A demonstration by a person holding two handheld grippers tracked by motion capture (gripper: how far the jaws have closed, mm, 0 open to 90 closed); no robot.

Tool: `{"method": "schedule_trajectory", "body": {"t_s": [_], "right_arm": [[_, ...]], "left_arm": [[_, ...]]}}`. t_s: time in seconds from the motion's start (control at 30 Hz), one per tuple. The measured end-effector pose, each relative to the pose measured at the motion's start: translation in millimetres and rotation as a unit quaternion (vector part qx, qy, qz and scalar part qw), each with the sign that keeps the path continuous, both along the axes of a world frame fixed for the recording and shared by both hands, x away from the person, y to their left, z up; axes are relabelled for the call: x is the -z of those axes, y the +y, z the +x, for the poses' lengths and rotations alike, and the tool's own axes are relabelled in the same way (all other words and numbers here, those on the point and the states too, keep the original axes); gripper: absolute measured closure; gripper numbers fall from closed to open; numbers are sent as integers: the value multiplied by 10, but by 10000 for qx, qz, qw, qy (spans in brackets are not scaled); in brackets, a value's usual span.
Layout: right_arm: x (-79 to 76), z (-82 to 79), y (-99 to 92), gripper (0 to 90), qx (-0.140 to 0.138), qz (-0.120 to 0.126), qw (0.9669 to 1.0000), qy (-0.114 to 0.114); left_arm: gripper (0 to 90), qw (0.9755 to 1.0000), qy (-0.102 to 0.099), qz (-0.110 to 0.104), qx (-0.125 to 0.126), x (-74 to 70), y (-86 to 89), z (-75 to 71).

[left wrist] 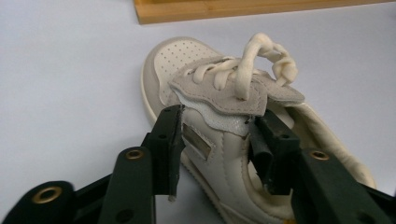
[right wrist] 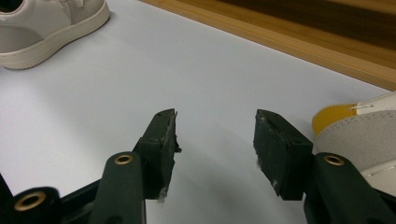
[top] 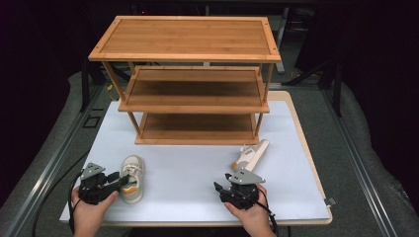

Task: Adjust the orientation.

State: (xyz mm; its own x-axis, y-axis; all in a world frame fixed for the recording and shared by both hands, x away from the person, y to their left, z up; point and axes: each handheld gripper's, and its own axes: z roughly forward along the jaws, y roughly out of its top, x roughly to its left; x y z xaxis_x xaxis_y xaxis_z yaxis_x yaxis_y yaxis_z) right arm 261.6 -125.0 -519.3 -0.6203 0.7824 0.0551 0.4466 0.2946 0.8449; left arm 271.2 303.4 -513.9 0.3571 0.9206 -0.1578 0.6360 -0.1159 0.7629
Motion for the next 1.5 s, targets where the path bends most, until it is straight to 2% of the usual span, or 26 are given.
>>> {"method": "schedule_trajectory", "body": {"t_s": [0.17,0.4,0.43,0.47,0.57,0.6,0.63,0.67,0.8,0.87,0.9,0.93,1.0,1.07,1.1,1.13,1.17,1.2,1.23,1.27,1.3,1.43,1.47,1.5], "right_arm": [[3,-1,10,485,-5,-17,10000,-6],[1,-2,8,483,20,-10,10000,-30],[-1,-4,7,482,29,-12,10000,-32],[-11,-7,6,481,50,15,10000,-35],[-29,-9,-2,478,57,57,9999,-81],[-74,-20,-19,475,105,29,9998,-168],[-74,-20,-19,475,105,29,9998,-168],[-110,-23,-46,474,170,57,9995,-257],[-159,-24,-110,473,297,106,9990,-317],[-176,-14,-140,472,342,164,9986,-370],[-190,-11,-160,470,371,165,9985,-375],[-190,-11,-160,470,371,165,9985,-375],[-227,8,-234,457,530,171,9973,-476],[-242,27,-284,446,627,139,9967,-502],[-242,27,-284,446,627,139,9967,-502],[-261,51,-353,437,758,159,9958,-486],[-267,59,-382,434,801,174,9955,-483],[-272,66,-405,431,850,173,9950,-485],[-272,66,-405,431,850,173,9950,-485],[-273,72,-419,429,880,173,9947,-493],[-262,109,-443,428,972,131,9939,-496],[-223,212,-427,428,1028,28,9936,-463],[-203,245,-416,426,1047,-24,9936,-411],[-150,297,-405,428,1021,-117,9944,-253]], "left_arm": [[576,9999,54,-102,-3,-15,11,63],[596,9999,-18,72,90,-31,-75,163],[610,9997,-121,150,114,-46,-106,172],[682,9993,-238,257,163,-82,-162,184],[700,9990,-273,276,215,-101,-219,214],[701,9984,-294,400,270,-102,-280,246],[700,9984,-294,400,270,-102,-280,246],[700,9986,-287,348,267,-93,-305,265],[702,9985,-310,295,329,-81,-390,342],[702,9976,-356,321,499,-70,-439,370],[703,9966,-380,296,668,-61,-471,379],[705,9966,-380,296,668,-61,-471,379],[716,9939,-427,328,961,-61,-538,368],[716,9932,-428,361,1025,-58,-560,348],[713,9932,-428,361,1025,-58,-560,348],[711,9932,-447,369,1011,-53,-560,339],[704,9946,-419,201,927,-39,-532,333],[693,9951,-386,98,900,-34,-515,332],[683,9951,-386,98,900,-34,-515,332],[683,9956,-366,-43,857,-25,-494,327],[610,9966,-253,-79,780,-5,-493,324],[582,9970,-179,-29,752,27,-518,320],[577,9970,-189,-31,752,36,-519,321],[577,9970,-168,-74,750,41,-517,324]]}}
